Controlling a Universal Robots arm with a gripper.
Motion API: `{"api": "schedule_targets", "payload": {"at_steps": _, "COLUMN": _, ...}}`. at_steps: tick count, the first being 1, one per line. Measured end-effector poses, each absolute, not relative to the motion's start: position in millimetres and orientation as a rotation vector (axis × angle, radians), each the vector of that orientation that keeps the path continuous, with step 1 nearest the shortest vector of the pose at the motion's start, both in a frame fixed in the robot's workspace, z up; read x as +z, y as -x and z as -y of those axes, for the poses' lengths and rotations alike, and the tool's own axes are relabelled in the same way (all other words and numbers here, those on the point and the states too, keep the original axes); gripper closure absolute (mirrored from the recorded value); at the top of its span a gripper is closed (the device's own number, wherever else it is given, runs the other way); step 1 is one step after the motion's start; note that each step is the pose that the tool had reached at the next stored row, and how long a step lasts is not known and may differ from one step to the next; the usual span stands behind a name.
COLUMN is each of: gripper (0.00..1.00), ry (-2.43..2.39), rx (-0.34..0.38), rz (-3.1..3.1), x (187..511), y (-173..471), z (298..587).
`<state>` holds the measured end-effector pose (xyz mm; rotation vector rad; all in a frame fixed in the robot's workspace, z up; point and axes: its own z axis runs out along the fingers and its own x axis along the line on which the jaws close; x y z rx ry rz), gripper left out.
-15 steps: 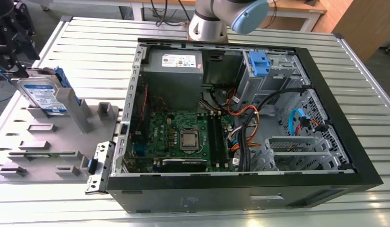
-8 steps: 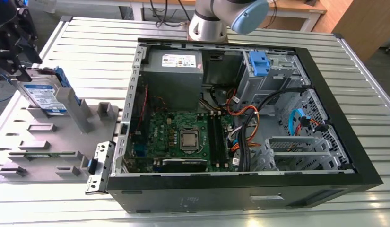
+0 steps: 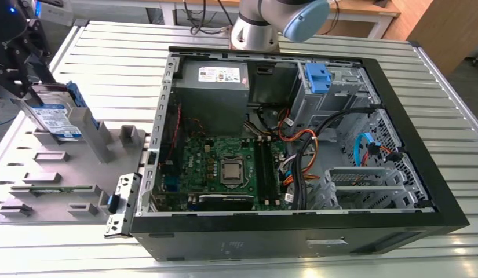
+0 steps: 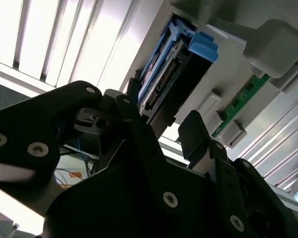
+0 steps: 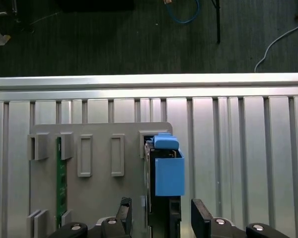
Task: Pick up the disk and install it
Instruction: 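Pick up the disk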
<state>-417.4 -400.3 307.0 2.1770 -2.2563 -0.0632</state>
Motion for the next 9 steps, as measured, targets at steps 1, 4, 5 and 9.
{"api": "schedule_targets", "payload": {"at_steps": 1, "gripper": 0.41, "ry": -2.177, "rx": -0.063, "rz": 2.256, "x": 305.2, "y": 417.4, "z": 400.2}}
{"api": "schedule_targets", "payload": {"at_steps": 4, "gripper": 0.41, "ry": -2.177, "rx": -0.063, "rz": 2.256, "x": 299.8, "y": 417.4, "z": 400.2}}
{"api": "schedule_targets", "payload": {"at_steps": 5, "gripper": 0.41, "ry": -2.177, "rx": -0.063, "rz": 2.256, "x": 298.0, "y": 417.4, "z": 400.2}}
{"api": "schedule_targets", "payload": {"at_steps": 9, "gripper": 0.41, "ry": -2.176, "rx": -0.062, "rz": 2.256, "x": 297.1, "y": 417.4, "z": 400.3}}
